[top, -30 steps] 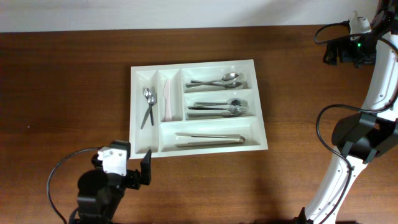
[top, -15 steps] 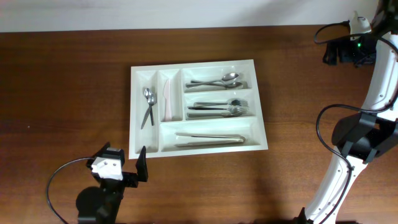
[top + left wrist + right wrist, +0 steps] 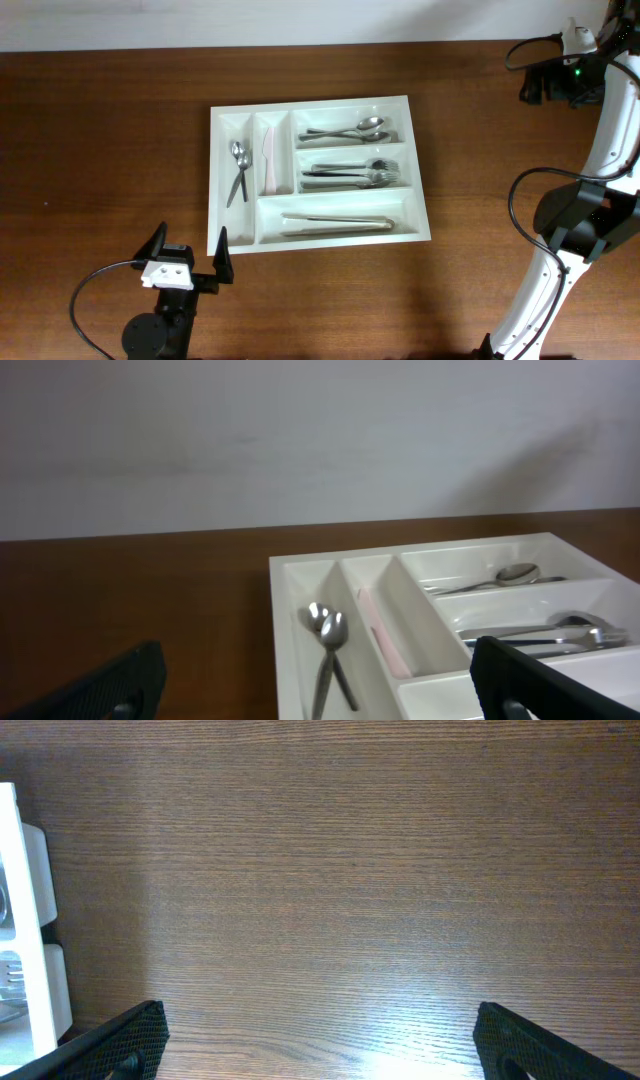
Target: Pack container
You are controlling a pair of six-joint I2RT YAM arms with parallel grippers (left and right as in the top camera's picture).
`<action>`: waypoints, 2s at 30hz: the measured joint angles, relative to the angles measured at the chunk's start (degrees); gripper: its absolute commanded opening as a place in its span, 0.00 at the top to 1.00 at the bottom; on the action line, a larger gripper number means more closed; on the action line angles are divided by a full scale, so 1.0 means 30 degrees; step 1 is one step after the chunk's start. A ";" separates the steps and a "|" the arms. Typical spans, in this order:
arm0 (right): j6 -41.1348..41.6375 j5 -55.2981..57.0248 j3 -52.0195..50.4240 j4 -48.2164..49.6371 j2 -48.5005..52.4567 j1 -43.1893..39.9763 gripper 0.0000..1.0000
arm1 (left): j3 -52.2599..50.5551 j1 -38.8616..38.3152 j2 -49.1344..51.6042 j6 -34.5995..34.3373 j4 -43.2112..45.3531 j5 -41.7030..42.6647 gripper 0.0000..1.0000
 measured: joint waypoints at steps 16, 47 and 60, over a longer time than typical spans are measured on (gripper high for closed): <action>-0.0007 0.0000 0.0000 0.0000 0.0000 0.0000 0.01 | -0.0583 0.0000 -0.0007 0.1151 -0.1829 -0.0066 0.01; -0.0007 0.0000 0.0000 0.0000 0.0000 0.0000 0.01 | -0.0583 0.1209 -0.0007 0.1705 -0.1792 -0.0991 0.01; 0.0000 0.0000 0.0000 0.0000 0.0000 0.0000 0.01 | -0.0583 0.1209 -0.0007 0.1705 -0.1792 -0.0991 0.01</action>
